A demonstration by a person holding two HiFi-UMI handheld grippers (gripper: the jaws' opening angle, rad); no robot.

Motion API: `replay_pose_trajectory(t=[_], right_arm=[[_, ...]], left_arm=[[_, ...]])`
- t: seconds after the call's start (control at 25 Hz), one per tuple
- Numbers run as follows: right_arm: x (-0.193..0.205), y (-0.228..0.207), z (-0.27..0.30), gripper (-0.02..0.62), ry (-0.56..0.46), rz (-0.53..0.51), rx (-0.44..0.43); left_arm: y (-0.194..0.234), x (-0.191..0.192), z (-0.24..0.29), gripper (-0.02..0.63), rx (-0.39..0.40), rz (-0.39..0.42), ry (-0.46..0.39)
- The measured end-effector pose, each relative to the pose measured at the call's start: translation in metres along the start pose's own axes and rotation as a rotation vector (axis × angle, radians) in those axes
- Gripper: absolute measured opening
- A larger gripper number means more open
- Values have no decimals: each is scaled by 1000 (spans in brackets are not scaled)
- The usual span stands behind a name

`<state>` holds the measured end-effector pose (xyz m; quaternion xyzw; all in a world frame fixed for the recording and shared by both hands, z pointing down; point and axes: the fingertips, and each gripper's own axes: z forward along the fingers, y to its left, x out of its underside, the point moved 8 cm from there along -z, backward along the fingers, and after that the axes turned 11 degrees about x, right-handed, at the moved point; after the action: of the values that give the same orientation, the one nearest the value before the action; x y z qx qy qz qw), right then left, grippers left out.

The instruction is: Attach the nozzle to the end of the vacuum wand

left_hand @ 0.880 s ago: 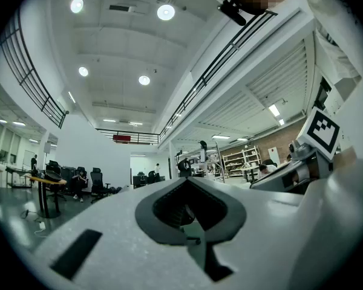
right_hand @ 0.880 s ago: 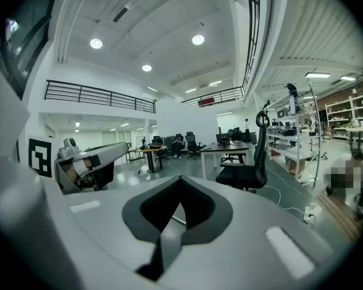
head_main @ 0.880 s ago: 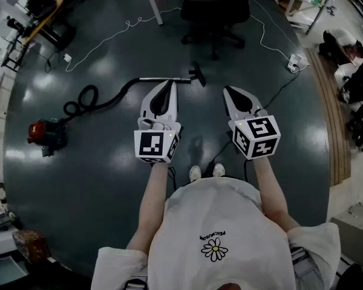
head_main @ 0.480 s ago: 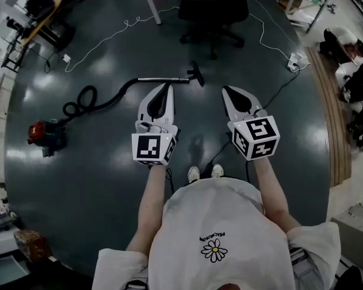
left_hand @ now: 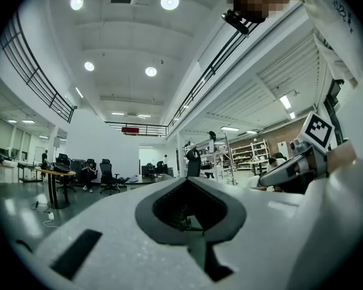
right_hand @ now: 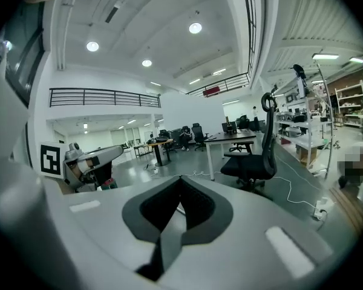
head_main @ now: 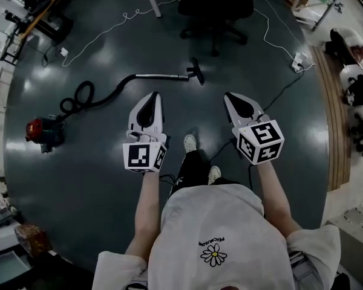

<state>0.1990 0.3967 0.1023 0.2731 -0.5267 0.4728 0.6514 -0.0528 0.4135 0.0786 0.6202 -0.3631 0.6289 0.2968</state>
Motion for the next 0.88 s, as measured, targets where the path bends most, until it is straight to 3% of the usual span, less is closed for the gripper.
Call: replay_pose_trajectory(t=[0.2, 0.6, 0.88], right_arm=[[-10, -17, 86, 6, 20, -20, -6], [-80, -43, 267, 6, 34, -6, 53], [-93, -79, 340, 6, 100, -19, 39]], left_arm=[[67, 27, 48, 2, -10, 22, -26], [230, 40, 175, 2, 18, 27, -61], [274, 55, 242, 3, 31, 2, -31]])
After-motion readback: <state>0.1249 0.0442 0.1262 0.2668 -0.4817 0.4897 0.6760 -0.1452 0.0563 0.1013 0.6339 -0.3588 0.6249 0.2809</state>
